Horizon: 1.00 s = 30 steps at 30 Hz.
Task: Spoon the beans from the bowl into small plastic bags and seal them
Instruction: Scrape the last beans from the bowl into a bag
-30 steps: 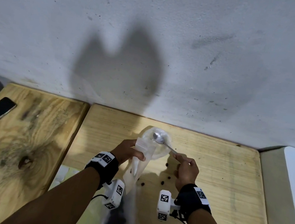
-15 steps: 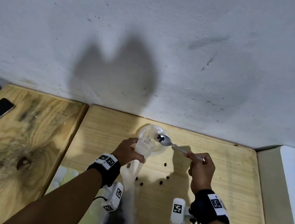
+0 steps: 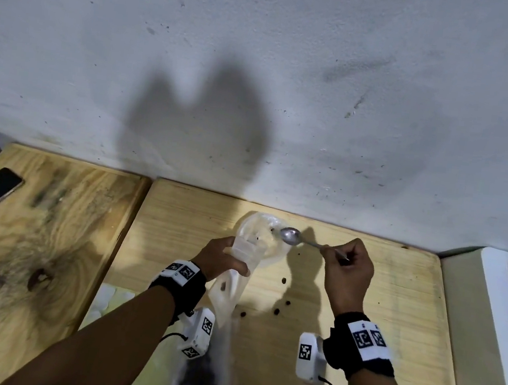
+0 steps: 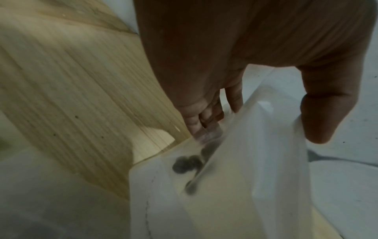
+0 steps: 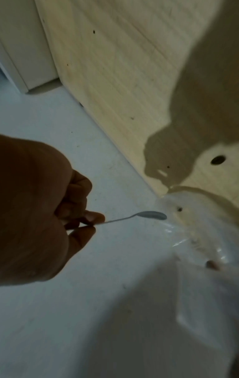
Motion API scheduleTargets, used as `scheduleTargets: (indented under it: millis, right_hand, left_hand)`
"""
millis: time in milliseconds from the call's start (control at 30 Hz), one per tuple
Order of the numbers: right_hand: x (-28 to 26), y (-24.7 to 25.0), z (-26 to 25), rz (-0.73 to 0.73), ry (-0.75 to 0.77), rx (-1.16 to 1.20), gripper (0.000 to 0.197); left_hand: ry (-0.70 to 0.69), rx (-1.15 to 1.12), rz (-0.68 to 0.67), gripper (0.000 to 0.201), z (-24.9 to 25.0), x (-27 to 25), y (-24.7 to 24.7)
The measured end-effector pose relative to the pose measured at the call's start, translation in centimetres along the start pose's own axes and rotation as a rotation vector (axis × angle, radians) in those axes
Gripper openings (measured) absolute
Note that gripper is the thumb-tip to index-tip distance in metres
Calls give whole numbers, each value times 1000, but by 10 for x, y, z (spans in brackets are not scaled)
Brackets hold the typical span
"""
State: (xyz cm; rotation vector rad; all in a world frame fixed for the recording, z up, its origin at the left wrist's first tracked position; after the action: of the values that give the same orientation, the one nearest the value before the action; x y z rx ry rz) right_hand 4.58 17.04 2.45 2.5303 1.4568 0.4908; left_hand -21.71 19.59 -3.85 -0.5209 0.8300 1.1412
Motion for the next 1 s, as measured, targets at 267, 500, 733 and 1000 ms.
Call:
scheduleTargets:
  millis: [267,500,733,1000]
  right_hand:
    - [-16,-47,11,-353,188,-388,34]
    - [-17,-48,3,-287,316,-516,23]
    - [-38,-57,12,-337,296,-529,19]
    - [-37,-34,27,-226,50,-306,40]
  left_hand:
    - [18,-161,-64,59,5,0,-4]
    - [7,-231,-63,59,6,3,0]
    - [26,-155,-89,32,8,-2,-3]
    - [-18,-24,34,54,3,-8,7]
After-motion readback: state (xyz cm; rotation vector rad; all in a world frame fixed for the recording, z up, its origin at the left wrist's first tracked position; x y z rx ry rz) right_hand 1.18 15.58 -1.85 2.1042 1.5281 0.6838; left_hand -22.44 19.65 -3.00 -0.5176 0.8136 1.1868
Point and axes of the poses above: each hand's wrist, its own x-axis towards the middle knuckle, its own y-axis out of the back of the hand, z = x × y, the point moved 5 cm from there along x, towards the middle knuckle, and after that the axes turned 14 degrees about y, right-handed, at the moved point
